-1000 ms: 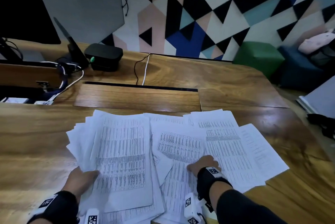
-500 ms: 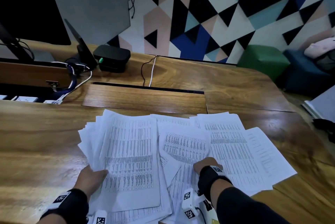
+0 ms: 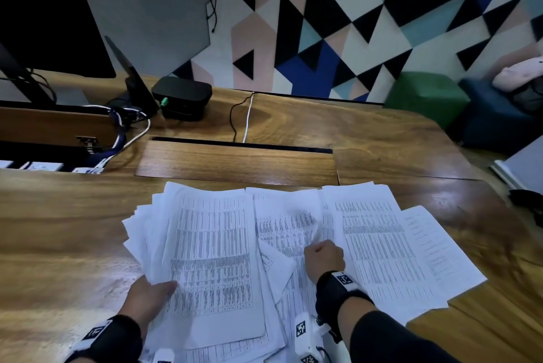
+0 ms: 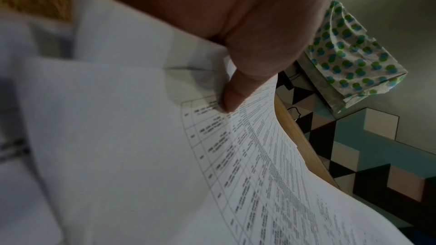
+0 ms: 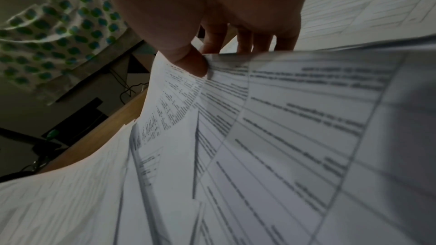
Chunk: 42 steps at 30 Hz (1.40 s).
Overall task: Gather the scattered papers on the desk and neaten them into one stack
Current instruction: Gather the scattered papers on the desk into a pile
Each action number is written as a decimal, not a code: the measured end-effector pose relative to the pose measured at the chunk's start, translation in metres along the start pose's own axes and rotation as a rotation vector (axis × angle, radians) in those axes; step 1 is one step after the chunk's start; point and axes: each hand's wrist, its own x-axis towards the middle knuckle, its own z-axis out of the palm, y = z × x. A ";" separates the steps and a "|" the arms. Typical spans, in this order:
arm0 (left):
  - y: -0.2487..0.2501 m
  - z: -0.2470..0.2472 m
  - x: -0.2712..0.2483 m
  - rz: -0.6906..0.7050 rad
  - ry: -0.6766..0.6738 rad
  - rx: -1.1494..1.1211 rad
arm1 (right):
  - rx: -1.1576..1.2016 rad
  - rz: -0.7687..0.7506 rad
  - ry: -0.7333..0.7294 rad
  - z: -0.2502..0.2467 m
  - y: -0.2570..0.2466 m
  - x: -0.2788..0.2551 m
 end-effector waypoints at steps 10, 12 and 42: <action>-0.002 -0.005 0.000 0.014 0.029 0.005 | -0.231 0.344 -0.057 -0.012 -0.002 0.007; -0.003 -0.005 0.000 0.015 0.027 0.006 | -0.194 0.363 -0.108 -0.010 -0.001 0.016; -0.004 -0.003 0.002 0.042 0.043 0.050 | -0.168 0.241 -0.187 0.026 -0.025 0.019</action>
